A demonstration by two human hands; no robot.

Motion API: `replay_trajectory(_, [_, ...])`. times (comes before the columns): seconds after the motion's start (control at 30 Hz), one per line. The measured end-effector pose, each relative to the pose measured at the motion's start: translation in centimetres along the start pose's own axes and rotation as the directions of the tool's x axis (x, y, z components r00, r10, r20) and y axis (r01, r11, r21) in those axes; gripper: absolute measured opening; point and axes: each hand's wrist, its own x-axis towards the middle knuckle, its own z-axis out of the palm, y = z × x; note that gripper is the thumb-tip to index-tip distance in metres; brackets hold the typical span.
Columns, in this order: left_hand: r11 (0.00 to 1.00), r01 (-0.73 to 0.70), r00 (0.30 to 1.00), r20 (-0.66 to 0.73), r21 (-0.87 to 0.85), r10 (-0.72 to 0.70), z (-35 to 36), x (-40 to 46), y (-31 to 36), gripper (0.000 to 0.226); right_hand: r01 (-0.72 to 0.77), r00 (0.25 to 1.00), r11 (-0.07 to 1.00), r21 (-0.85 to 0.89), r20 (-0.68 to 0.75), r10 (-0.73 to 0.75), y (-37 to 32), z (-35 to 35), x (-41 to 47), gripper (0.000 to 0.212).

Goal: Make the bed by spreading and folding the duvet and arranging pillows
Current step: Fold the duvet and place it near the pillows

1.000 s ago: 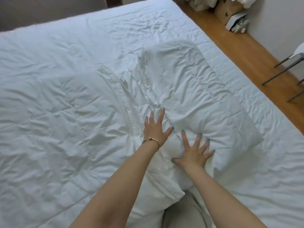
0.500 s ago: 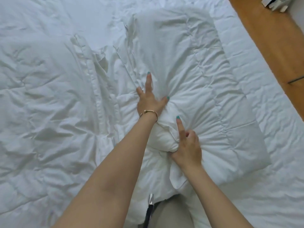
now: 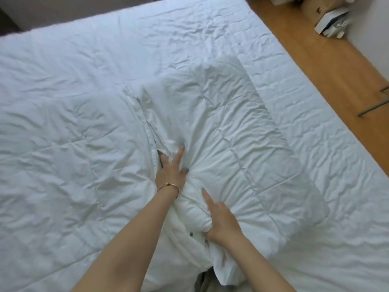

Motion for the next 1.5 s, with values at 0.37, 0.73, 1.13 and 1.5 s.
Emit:
replay_trajectory(0.37, [0.975,0.156,0.98,-0.144,0.156,-0.134,3.0,5.5,1.3,0.069,0.08,0.962,0.995,0.063,0.256,-0.094,-0.1,-0.8,4.8,0.124])
replay_trajectory(0.73, [0.937,-0.04,0.984,-0.148,0.347,0.097,11.9,4.2,8.6,0.07,-0.122,0.931,0.914,-0.388,-0.363,-0.03,13.0,-12.3,14.0,0.076])
replay_trajectory(1.13, [0.896,0.259,0.9,-0.428,0.362,-0.087,8.9,0.0,6.9,0.085,-0.041,0.997,0.8,0.598,-0.024,0.07,20.4,-24.2,18.0,0.142])
replay_trajectory(1.5, [0.857,0.345,0.934,-0.051,0.384,-0.353,5.4,-3.1,1.2,0.076,0.392,0.905,0.803,0.449,-0.344,-0.249,13.2,-26.4,9.6,0.097])
